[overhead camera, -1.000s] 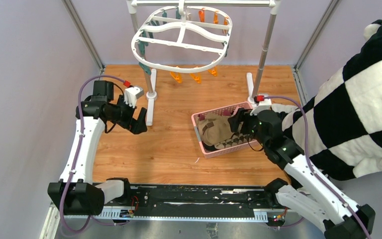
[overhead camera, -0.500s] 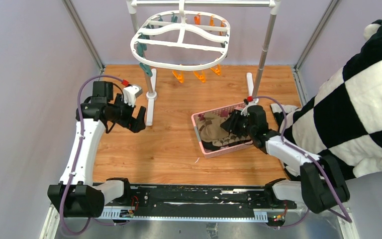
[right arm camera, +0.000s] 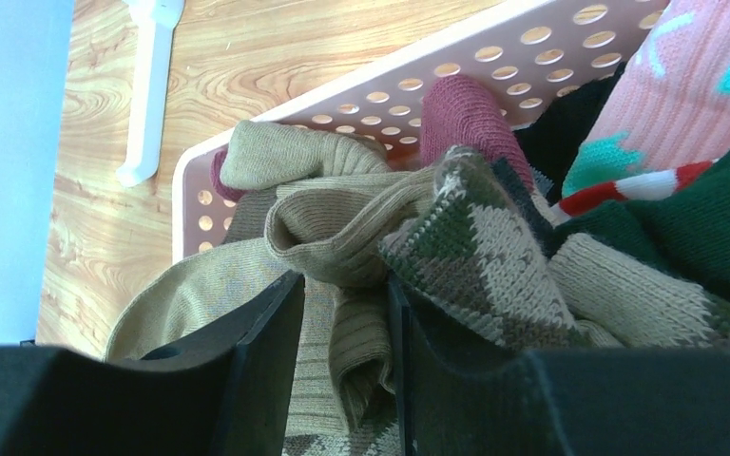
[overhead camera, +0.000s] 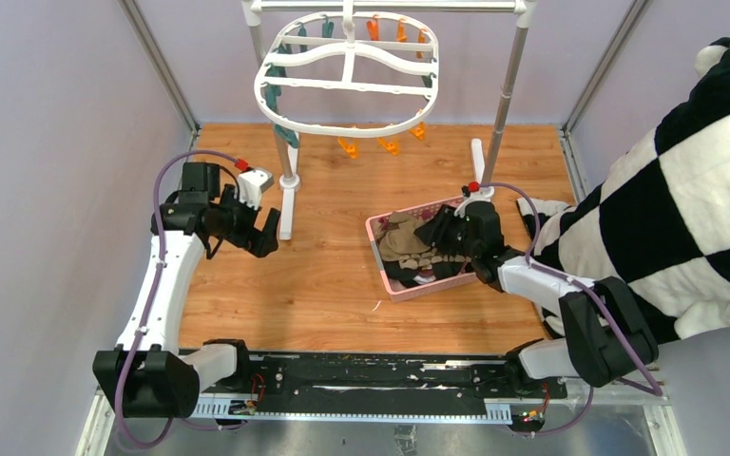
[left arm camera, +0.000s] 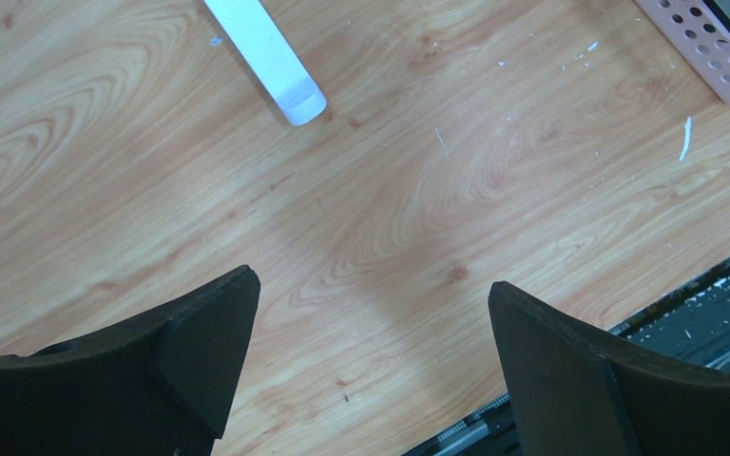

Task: Remove the socks clipped to the hanger
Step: Place the sock in the bin.

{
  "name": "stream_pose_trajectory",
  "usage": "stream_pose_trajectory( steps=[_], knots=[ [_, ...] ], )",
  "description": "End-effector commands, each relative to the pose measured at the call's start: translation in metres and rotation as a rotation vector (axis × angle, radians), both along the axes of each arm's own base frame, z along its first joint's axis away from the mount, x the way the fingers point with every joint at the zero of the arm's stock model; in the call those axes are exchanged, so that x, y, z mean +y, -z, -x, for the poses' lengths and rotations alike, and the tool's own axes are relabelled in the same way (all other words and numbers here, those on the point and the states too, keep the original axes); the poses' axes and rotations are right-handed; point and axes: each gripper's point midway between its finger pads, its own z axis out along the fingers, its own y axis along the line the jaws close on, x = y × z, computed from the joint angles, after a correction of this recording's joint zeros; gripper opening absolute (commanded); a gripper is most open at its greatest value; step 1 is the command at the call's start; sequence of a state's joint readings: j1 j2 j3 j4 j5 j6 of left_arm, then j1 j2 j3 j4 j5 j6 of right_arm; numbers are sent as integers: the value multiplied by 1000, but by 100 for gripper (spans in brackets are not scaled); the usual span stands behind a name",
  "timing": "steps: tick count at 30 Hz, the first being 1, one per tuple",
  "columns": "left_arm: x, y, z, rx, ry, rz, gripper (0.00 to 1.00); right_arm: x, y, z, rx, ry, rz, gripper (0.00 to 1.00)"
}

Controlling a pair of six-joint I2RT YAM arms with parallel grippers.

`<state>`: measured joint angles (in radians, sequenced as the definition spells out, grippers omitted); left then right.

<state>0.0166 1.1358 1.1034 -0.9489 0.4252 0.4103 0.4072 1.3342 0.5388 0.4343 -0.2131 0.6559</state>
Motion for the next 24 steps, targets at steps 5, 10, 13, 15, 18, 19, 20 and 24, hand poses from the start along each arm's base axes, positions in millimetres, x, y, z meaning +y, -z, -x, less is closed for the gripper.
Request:
stream_pose_trajectory(
  steps=[5,10,13,15,18,19,20,24],
  knots=[
    [9,-5,-3,-69,-31,-43,100,2,-17,21,20,-12,106,62],
    [15,-12,-13,-100,-95,-54,100,-13,-88,35,-97,-30,140,98],
    [15,-13,-18,-121,-108,-49,100,-32,-109,44,-151,17,187,100],
    [15,-12,-22,-130,-115,-44,100,-54,-123,47,-211,83,253,100],
    [18,-11,-35,-147,-152,-38,100,-93,-149,49,-335,202,366,100],
    [20,-11,-41,-161,-182,-38,100,-107,-152,47,-359,249,431,100],
    [23,-11,-48,-178,-216,-36,100,-126,-153,46,-371,321,495,100],
    [36,4,-73,-259,-358,-27,100,-184,-127,37,-376,554,735,100]
  ],
)
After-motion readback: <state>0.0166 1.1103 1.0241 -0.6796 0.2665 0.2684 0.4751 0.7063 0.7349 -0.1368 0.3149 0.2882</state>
